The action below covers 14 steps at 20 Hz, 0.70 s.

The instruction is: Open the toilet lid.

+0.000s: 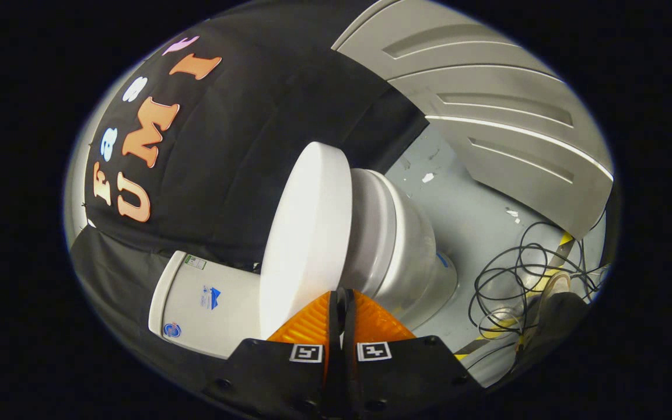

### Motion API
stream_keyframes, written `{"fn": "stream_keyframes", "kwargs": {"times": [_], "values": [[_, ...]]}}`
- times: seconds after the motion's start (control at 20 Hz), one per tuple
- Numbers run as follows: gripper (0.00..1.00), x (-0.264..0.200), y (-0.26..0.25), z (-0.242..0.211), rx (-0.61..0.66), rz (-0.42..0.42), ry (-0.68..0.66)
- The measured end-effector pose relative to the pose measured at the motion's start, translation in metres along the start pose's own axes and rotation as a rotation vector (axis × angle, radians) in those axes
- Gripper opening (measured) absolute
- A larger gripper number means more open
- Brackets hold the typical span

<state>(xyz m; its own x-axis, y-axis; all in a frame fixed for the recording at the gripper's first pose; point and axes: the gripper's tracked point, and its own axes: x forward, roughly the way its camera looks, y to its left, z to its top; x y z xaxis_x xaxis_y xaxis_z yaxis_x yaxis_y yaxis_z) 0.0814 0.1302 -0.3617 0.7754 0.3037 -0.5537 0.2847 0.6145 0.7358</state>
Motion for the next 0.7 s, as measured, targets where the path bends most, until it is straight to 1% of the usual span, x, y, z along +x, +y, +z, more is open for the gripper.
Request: {"fn": "stream_keyframes", "kwargs": {"times": [0.15,0.25,0.4,0.55,0.6,0.7], "values": [[0.08,-0.006,0.010,0.004,-0.037,-0.024,-0.048],[0.08,-0.011,0.023,0.009,-0.066,-0.023,-0.075],[0.08,-0.018,0.045,0.012,-0.185,-0.039,-0.106],[0.08,-0.023,0.078,0.021,-0.242,-0.044,-0.171],[0.08,-0.024,0.086,0.023,-0.263,-0.064,-0.188],[0.08,-0.028,0.100,0.022,-0.354,-0.105,-0.204]]}}
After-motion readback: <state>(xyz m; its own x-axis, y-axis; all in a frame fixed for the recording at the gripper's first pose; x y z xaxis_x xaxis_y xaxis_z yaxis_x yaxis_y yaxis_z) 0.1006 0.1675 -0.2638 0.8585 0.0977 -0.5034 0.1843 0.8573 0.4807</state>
